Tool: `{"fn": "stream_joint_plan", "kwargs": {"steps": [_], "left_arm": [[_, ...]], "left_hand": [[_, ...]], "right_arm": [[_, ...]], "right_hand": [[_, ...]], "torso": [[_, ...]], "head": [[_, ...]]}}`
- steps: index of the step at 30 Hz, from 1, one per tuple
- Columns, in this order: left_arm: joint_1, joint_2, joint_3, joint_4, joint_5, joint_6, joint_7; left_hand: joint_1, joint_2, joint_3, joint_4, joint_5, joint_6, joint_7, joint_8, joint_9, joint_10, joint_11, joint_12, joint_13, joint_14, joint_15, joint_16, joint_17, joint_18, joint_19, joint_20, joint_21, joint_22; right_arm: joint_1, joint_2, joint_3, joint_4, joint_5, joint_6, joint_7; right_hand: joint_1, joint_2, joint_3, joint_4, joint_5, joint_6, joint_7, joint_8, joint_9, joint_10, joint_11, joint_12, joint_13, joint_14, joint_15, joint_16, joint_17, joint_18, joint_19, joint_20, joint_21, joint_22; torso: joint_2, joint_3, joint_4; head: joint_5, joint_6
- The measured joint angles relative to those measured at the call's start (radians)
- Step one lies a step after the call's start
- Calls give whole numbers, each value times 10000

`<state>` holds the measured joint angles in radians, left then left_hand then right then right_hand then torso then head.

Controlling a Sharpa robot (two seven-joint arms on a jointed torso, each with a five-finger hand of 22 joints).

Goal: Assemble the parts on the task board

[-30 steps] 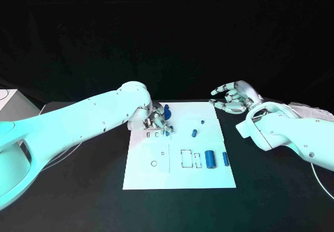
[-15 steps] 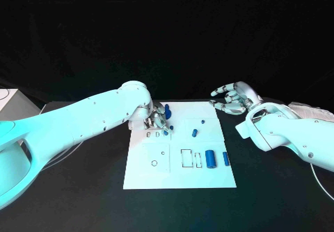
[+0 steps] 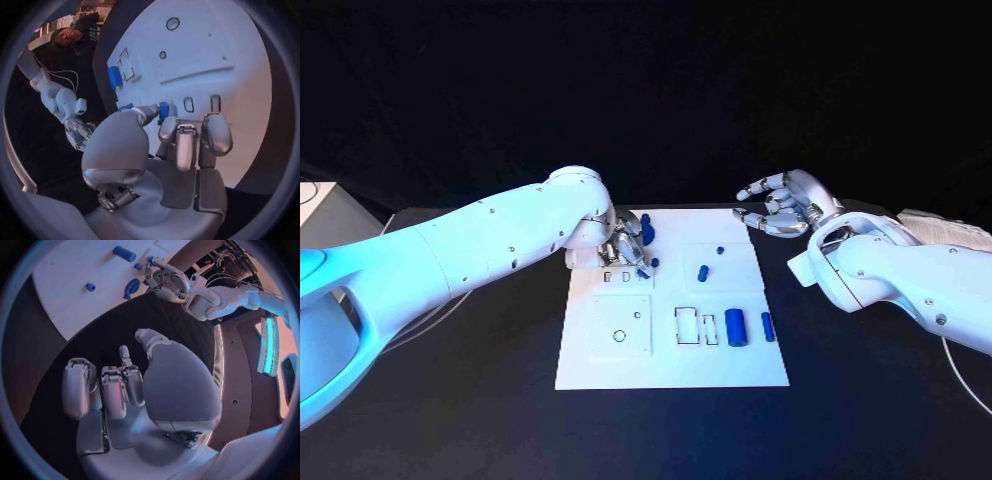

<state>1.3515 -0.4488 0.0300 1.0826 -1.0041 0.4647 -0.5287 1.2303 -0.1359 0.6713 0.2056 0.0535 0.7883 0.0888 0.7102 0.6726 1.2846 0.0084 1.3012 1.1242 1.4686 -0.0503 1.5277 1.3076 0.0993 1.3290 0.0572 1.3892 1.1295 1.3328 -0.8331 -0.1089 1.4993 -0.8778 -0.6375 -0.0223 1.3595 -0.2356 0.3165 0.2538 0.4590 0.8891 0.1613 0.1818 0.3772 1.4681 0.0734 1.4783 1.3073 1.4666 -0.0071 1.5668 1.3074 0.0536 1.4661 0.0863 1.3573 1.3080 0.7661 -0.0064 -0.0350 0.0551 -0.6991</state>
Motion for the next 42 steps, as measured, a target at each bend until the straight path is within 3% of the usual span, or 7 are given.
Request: {"fn": "stream_joint_plan", "kwargs": {"steps": [10,11,13,14,19,25,42], "left_arm": [[-9,-228,38,234,197,-52,-15],[-9,-272,42,280,219,-62,-16],[-9,-388,50,424,258,-87,-18],[-9,-441,54,497,274,-99,-18],[-8,-709,68,878,352,-203,-19],[-8,-988,63,1196,413,-423,-18],[-65,-1482,19,1962,238,-1627,7]], "left_hand": [[-292,-203,313,178,83,-59,-60,465,0,148,-178,-1,116,-37,-107,0,0,2,39,-110,0,148],[-361,-272,358,223,425,-88,-89,615,0,165,-195,-1,120,-38,-107,0,0,1,41,-112,0,157],[-618,-529,409,274,2018,-105,-108,856,5,165,-196,-1,121,-32,-111,0,0,1,74,-145,24,168],[-737,-547,409,274,2434,-124,-129,862,870,165,-196,0,119,-4,-140,0,0,0,74,-145,32,168],[-984,-535,410,274,3171,-126,-134,950,1252,219,-249,-1,150,-35,-172,58,0,1,110,-181,79,251],[-1104,-547,410,274,3513,-124,-135,952,2199,347,-298,53,222,-37,-174,104,0,1,147,-216,121,360],[-1305,-530,409,273,3617,19,-102,1007,2419,599,-407,109,304,3,-284,200,0,-160,420,-306,314,816]], "right_arm": [[-66,22,-4,-36,-2,73,-38],[-67,21,-4,-39,-2,77,-40],[-71,15,-4,-47,-2,85,-45],[-72,13,-4,-52,-2,89,-47],[-78,5,-4,-77,-2,107,-59],[-80,-6,-3,-90,-2,123,-69],[-85,-82,-6,-106,-3,147,-100]], "right_hand": [[0,0,0,0,0,0,0,0,0,0,0,0,0,0,0,0,0,0,0,0,0,-1],[0,0,0,0,0,0,0,0,0,0,0,0,0,0,0,0,0,0,0,0,0,-1],[0,0,0,0,0,0,0,0,-1,0,0,0,0,0,0,0,0,0,0,0,0,-2],[0,0,0,0,0,0,0,0,-1,0,0,0,-1,0,0,0,0,0,0,0,0,-2],[0,0,0,0,0,0,0,0,-2,0,0,0,0,0,0,0,0,1,0,0,0,-3],[0,0,0,0,0,0,0,-1,-2,0,0,0,-1,0,0,0,0,0,0,0,0,-3],[-40,-40,28,28,0,0,0,-1,-2,0,0,0,7,0,0,0,0,0,0,0,0,-6]], "torso": [[-16,12,14],[-17,12,20],[-23,17,26],[-29,19,32],[-48,36,48],[-66,57,58],[-54,63,71]], "head": [[51,-2],[59,1],[75,2],[82,3],[99,-5],[111,-14],[180,-128]]}}
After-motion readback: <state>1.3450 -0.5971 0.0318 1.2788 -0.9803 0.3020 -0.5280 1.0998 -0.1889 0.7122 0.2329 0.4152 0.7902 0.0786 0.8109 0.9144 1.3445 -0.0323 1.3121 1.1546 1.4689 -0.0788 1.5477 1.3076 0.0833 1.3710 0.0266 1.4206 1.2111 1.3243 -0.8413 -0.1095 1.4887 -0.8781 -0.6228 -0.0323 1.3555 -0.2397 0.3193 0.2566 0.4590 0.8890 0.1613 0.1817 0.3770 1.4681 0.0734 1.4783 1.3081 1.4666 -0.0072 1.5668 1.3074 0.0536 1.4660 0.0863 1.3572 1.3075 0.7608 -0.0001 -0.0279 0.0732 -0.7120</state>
